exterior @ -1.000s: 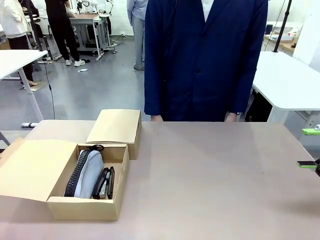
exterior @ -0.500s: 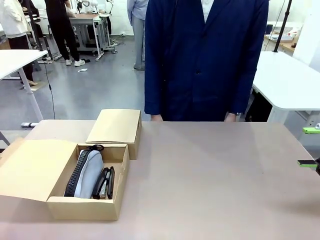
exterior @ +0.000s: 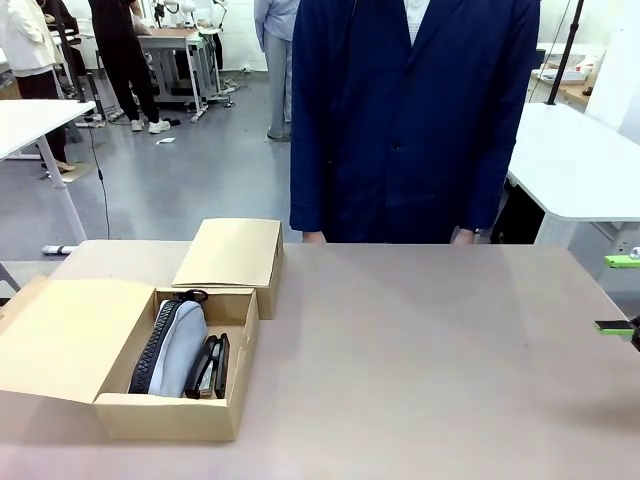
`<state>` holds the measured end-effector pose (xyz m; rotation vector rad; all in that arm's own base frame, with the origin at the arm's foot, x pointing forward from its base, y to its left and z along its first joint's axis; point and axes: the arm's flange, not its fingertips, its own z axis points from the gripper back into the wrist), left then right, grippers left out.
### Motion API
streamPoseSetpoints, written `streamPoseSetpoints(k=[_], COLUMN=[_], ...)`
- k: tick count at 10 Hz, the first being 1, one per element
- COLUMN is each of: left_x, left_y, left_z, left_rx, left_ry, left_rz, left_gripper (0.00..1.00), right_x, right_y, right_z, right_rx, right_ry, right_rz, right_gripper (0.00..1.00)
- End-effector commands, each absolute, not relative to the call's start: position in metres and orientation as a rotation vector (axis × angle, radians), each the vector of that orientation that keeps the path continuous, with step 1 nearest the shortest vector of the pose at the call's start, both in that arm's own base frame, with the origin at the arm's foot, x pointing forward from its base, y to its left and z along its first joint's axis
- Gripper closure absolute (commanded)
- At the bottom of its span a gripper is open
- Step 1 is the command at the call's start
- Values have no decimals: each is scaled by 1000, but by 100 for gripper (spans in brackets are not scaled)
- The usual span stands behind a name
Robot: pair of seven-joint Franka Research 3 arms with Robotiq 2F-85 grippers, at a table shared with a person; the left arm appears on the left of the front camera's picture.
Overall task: Place items inside the box.
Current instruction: Close the lid of the Mailer Box closest to the robot.
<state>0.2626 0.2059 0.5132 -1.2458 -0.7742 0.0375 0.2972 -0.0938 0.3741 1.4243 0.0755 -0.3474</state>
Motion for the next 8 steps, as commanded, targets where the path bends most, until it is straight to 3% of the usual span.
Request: streamPoseSetpoints(k=[1,2,5,8], left_x=[248,245,244,256], left_y=[181,152,113,142], left_z=[548,546,495,430], left_rx=[-1172,-1036,-716,-406], left_ry=[-1156,-1199,-1065,-1165], left_rz=[-557,-824,-1375,-1750], left_gripper=[0,0,0,0], right_x=[298,298,298,298], right_y=[-93,-93,-93,-93], right_z=[376,376,376,376], right_rx=[1422,1422,1422,1422], right_ry=[74,74,74,74], right_rz=[-371,-371,-371,-371], right_gripper=[0,0,0,0])
